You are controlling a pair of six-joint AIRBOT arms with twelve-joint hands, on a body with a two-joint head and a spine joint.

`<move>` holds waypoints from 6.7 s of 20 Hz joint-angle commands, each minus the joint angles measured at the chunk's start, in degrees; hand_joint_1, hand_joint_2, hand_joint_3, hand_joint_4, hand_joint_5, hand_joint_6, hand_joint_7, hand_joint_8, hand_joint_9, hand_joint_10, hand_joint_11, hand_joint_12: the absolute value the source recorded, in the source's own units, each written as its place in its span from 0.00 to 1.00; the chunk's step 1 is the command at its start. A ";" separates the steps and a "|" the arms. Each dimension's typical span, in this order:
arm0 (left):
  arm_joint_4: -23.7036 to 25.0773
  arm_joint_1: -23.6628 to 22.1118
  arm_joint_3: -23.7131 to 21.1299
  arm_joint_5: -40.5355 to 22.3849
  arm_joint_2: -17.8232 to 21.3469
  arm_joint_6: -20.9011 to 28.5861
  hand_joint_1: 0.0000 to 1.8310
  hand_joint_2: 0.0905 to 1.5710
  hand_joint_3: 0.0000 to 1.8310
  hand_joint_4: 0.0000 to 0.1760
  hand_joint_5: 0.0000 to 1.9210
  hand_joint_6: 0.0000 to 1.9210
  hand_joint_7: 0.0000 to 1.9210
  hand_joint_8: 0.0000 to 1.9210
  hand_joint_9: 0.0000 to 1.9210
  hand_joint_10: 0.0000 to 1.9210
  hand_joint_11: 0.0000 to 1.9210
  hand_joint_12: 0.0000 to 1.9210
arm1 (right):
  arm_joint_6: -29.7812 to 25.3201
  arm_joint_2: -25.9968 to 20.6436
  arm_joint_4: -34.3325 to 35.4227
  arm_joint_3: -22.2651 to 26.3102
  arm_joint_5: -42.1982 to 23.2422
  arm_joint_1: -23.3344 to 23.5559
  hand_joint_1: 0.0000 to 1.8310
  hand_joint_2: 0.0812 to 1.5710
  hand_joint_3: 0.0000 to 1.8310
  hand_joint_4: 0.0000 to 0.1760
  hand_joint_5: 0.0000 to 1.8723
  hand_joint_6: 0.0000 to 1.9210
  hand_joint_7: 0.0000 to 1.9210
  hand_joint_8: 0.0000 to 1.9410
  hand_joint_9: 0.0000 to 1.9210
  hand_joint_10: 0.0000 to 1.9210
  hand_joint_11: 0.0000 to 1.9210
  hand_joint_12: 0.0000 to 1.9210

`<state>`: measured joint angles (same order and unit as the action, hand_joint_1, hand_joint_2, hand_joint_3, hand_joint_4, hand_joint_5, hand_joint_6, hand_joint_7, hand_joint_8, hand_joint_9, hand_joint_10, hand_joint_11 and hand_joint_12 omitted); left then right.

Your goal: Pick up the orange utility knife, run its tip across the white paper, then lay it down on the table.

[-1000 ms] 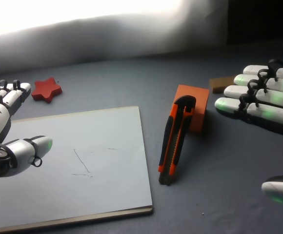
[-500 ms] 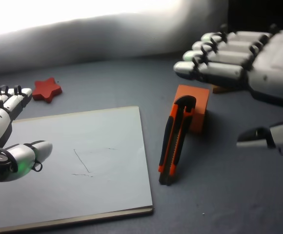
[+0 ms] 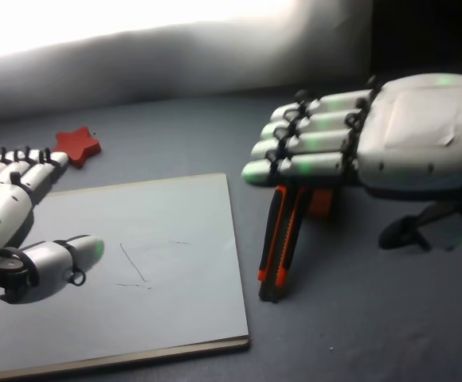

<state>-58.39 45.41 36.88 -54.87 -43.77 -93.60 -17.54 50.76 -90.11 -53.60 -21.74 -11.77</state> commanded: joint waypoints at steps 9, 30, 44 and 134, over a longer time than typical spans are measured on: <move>2.64 -0.83 -0.16 -5.29 0.37 0.12 0.07 0.83 0.00 0.00 0.00 0.00 0.00 0.00 0.00 0.00 0.00 0.02 | -13.70 10.11 -15.83 -8.22 1.71 1.57 0.63 0.59 0.06 0.00 0.00 0.00 0.00 0.00 0.00 0.00 0.00 0.00; 1.93 -1.13 0.69 -5.82 -0.29 0.18 0.08 0.82 0.00 0.01 0.00 0.00 0.00 0.00 0.00 0.00 0.00 0.00 | -31.14 27.57 -39.67 -24.51 1.16 0.07 0.67 0.48 0.25 0.00 0.00 0.00 0.00 0.00 0.00 0.00 0.00 0.00; 1.94 -1.37 1.06 -6.25 -0.90 -0.71 0.08 0.83 0.00 0.07 0.00 0.00 0.01 0.00 0.02 0.00 0.00 0.10 | -29.88 33.14 -39.62 -29.64 5.37 -2.73 0.62 0.57 0.18 0.00 0.00 0.00 0.00 0.00 0.00 0.00 0.00 0.00; 0.79 -0.84 2.42 -7.28 -1.17 0.27 0.14 0.84 0.00 0.08 0.00 0.00 0.03 0.00 0.02 0.00 0.00 0.16 | 72.54 42.50 44.58 -35.81 -4.60 -8.01 0.83 0.60 0.47 1.00 0.88 1.00 0.99 1.00 1.00 1.00 1.00 1.00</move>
<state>-60.47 44.60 38.92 -56.49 -45.12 -93.30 53.98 93.51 -45.56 -89.38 -22.04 -20.36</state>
